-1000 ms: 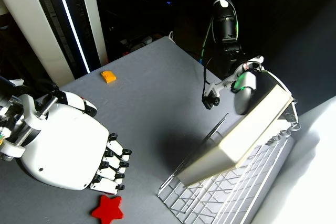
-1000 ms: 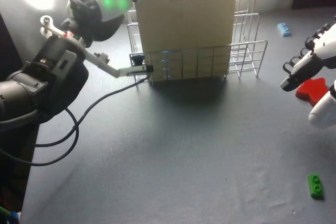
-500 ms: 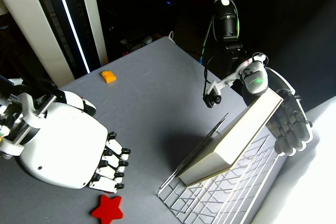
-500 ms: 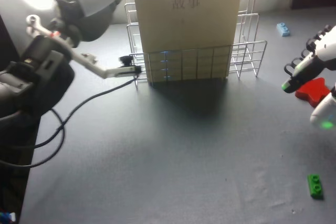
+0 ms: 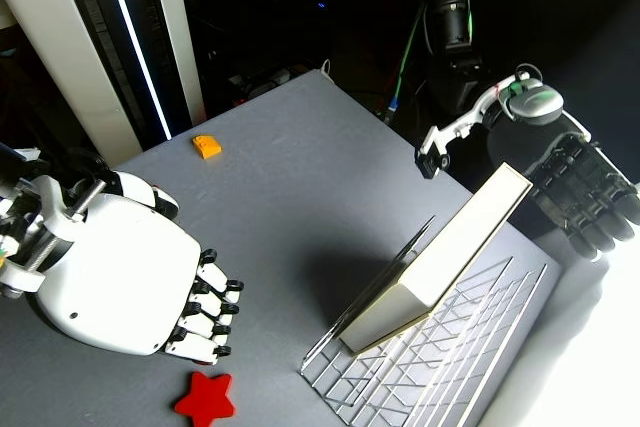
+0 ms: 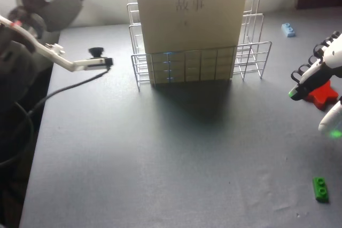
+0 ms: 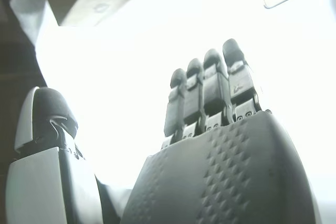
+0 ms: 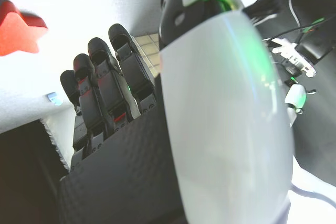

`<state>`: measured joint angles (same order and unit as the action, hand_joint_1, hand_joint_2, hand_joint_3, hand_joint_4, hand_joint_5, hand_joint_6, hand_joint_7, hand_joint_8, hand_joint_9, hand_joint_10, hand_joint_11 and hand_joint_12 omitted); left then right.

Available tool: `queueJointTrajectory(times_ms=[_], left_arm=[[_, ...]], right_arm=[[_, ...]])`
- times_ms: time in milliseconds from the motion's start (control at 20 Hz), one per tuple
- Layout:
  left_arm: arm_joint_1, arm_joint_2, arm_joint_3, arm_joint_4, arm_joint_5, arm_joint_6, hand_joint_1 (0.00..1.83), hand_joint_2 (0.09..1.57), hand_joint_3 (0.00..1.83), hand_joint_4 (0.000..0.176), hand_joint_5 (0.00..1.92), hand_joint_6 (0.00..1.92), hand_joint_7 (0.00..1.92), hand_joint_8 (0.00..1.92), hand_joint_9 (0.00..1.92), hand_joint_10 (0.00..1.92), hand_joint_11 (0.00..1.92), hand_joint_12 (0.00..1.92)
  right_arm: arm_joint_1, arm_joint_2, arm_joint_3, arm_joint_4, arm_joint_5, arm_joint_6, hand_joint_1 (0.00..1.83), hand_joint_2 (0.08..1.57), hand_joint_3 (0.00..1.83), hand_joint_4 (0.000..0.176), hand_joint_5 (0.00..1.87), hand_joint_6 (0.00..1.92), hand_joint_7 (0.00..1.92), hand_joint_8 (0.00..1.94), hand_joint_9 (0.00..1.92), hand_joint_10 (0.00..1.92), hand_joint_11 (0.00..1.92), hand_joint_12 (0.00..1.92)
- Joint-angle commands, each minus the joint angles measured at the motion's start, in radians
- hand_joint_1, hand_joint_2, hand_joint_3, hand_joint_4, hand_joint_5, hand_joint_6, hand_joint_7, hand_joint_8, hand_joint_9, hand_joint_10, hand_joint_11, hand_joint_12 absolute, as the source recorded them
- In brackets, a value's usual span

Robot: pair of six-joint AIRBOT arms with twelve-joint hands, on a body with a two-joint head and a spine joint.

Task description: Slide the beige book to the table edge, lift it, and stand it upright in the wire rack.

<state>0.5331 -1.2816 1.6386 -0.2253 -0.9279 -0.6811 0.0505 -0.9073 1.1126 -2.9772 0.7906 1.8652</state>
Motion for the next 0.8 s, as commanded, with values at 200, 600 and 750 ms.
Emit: queueJointTrajectory(times_ms=[200, 600, 750], left_arm=[[0.002, 0.179, -0.106, -0.019, -0.015, 0.193, 0.66, 0.99, 0.0, 0.0, 0.22, 0.01, 0.2, 0.01, 0.14, 0.01, 0.0, 0.36], [0.051, 0.481, -0.259, 0.005, 0.197, 0.574, 0.64, 1.03, 0.0, 0.013, 0.3, 0.0, 0.24, 0.0, 0.17, 0.0, 0.0, 0.38], [0.056, 0.62, -0.304, 0.02, 0.303, 0.77, 0.64, 1.03, 0.0, 0.007, 0.3, 0.0, 0.24, 0.0, 0.17, 0.0, 0.0, 0.4]], right_arm=[[0.006, 0.01, -0.036, -0.035, -0.055, 0.005, 0.24, 1.07, 0.0, 0.0, 0.25, 0.0, 0.25, 0.0, 0.25, 0.0, 0.0, 0.77], [-0.019, 0.028, -0.083, -0.035, -0.054, 0.002, 0.26, 1.06, 0.0, 0.0, 0.33, 0.01, 0.34, 0.01, 0.34, 0.01, 0.0, 0.95], [0.016, 0.034, -0.1, -0.035, -0.095, 0.029, 0.26, 1.06, 0.0, 0.0, 0.34, 0.01, 0.36, 0.01, 0.36, 0.01, 0.0, 0.96]])
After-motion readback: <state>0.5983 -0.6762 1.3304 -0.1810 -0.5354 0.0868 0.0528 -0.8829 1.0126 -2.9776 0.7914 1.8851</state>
